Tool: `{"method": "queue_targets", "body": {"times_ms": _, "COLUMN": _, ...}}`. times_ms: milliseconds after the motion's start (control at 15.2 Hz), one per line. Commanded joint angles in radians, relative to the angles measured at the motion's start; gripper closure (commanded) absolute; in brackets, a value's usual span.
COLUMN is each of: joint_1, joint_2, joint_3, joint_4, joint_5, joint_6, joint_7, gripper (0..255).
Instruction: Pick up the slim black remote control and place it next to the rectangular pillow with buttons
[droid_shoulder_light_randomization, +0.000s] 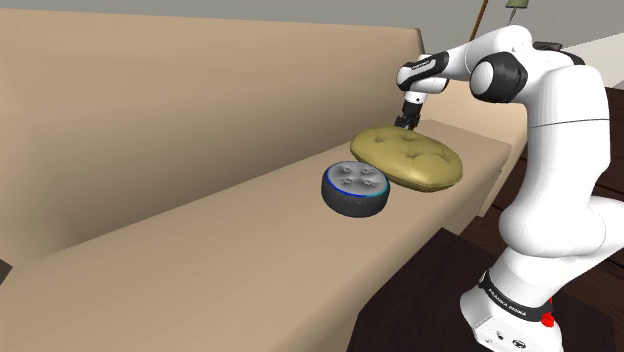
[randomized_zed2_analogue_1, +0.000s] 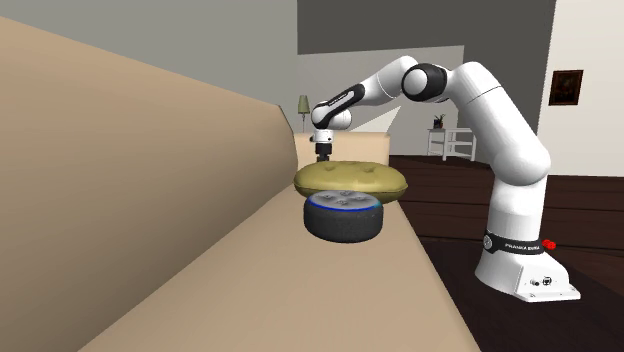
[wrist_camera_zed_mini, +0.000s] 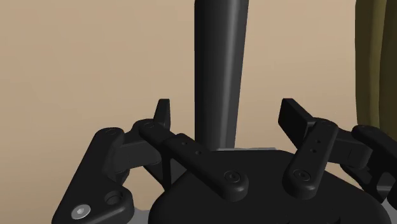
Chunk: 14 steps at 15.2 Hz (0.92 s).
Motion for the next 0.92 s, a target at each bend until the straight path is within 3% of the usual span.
{"method": "queue_targets", "body": {"times_ms": 0, "joint_1": 0.000, "joint_2": 0.000, "joint_3": 0.000, "joint_4": 0.000, "joint_5": 0.000, "joint_6": 0.000, "joint_7": 0.000, "gripper": 0}}
{"method": "queue_targets", "body": {"times_ms": 330, "joint_1": -0.005, "joint_2": -0.028, "joint_3": -0.004, "joint_4": 0.085, "joint_5": -0.006, "joint_6": -0.112, "joint_7": 0.006, "gripper": 0}}
{"method": "queue_targets", "body": {"times_ms": 858, "joint_1": -0.005, "joint_2": -0.028, "joint_3": -0.004, "joint_4": 0.085, "joint_5": -0.006, "joint_6": -0.112, "joint_7": 0.006, "gripper": 0}}
